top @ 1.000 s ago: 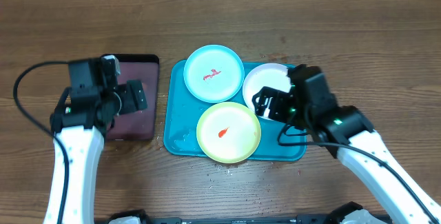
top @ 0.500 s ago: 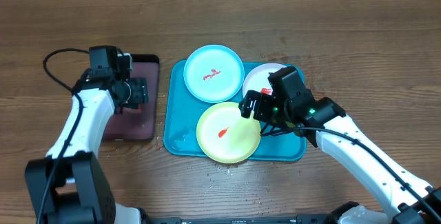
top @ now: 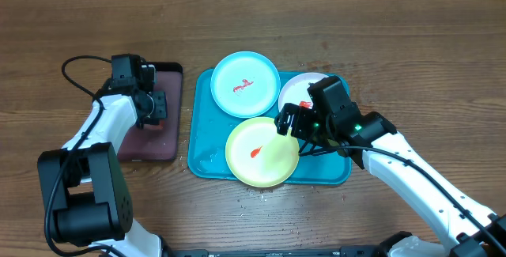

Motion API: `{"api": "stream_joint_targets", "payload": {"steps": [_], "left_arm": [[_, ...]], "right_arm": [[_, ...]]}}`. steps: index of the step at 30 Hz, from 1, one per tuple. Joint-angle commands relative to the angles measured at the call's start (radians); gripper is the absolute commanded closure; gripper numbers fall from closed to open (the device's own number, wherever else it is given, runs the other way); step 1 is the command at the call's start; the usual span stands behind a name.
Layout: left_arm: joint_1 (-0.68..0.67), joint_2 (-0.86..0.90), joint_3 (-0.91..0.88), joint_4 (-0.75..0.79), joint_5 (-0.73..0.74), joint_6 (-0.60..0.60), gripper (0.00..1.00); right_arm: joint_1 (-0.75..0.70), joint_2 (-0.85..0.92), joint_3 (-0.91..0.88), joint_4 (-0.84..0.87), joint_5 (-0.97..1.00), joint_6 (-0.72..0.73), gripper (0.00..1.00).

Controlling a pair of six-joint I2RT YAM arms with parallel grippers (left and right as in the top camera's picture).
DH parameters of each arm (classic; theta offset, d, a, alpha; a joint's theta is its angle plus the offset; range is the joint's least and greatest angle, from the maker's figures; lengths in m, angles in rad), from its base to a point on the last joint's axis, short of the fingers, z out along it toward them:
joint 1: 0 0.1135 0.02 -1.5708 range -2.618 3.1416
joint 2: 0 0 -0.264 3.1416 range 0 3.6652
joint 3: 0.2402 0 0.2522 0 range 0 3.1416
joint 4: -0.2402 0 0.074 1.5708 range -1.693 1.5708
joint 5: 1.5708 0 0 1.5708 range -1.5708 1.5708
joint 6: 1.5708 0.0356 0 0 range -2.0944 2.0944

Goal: Clean dirty plates on tray and stack at the side
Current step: 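Grasp the green sponge with the left gripper and dip it in water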

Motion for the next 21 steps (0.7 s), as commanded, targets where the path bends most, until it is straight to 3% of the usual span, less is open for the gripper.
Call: {"api": "stream_joint_targets", "payload": {"steps": [1,9,15,17,21], "left_arm": [[0.004,0.006,0.019,0.015,-0.01,0.009,0.64],[0.004,0.026,0.008,0.01,-0.017,0.011,0.65],[0.004,0.034,-0.001,0.002,-0.017,0.011,0.8],[0.004,0.034,-0.001,0.002,-0.017,0.011,0.96],[0.004,0.031,0.001,-0.021,-0.001,0.011,0.96]], "right_arm": [[0.001,-0.003,0.021,0.007,0.01,0.005,0.02],[0.001,-0.003,0.021,0.007,0.01,0.005,0.03],[0.001,-0.003,0.021,0.008,-0.003,0.004,0.0],[0.001,-0.003,0.021,0.014,-0.012,0.005,0.0],[0.001,-0.003,0.021,0.022,-0.018,0.005,0.0]]}}
